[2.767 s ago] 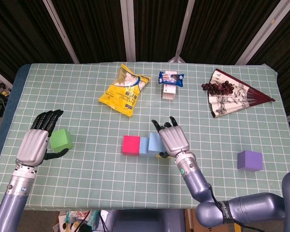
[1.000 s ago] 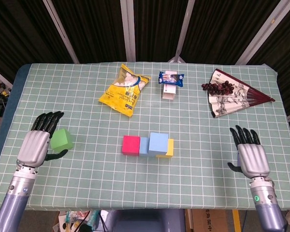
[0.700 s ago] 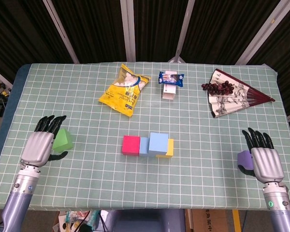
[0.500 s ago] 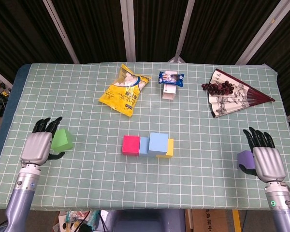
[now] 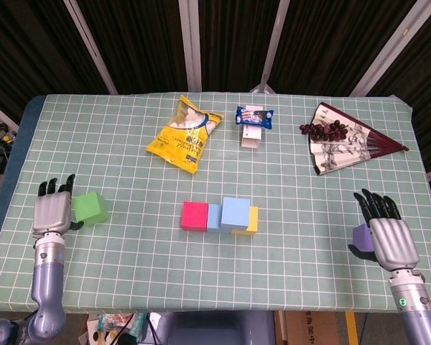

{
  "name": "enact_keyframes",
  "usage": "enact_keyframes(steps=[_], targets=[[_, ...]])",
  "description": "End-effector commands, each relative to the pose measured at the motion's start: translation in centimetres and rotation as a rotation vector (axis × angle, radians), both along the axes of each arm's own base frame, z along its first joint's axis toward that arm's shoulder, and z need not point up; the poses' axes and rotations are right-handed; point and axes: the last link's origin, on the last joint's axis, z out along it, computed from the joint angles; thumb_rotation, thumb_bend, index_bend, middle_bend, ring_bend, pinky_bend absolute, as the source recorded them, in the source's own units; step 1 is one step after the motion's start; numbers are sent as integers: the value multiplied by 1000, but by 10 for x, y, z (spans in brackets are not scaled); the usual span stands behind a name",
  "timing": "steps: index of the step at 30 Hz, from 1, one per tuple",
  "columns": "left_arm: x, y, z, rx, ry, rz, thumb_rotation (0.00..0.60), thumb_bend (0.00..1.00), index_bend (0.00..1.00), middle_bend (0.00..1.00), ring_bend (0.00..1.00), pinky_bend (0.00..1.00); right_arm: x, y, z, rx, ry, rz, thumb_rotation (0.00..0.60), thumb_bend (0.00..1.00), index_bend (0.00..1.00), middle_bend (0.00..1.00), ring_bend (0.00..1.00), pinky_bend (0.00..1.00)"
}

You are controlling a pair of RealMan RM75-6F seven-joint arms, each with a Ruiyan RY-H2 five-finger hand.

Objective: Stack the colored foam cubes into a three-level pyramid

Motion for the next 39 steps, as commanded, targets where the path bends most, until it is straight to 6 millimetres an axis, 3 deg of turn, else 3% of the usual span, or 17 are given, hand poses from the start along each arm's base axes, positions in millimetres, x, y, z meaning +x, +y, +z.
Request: enact_keyframes(steps=[1, 18, 39], targets=[[-1, 6, -1, 10, -3, 11, 600, 65, 0, 262, 72, 78, -1, 0, -1, 1, 1, -3, 600, 195, 0, 0, 0, 0], [-9, 12, -25, -48, -26, 52, 600, 67, 0, 268, 73, 78, -3, 2, 1, 14, 20, -17, 600, 195, 0, 0, 0, 0], [9, 3, -2, 0, -85, -7, 600, 67, 0, 260, 73, 78, 2, 3, -3, 7, -13, -3, 600, 195, 0, 0, 0, 0]])
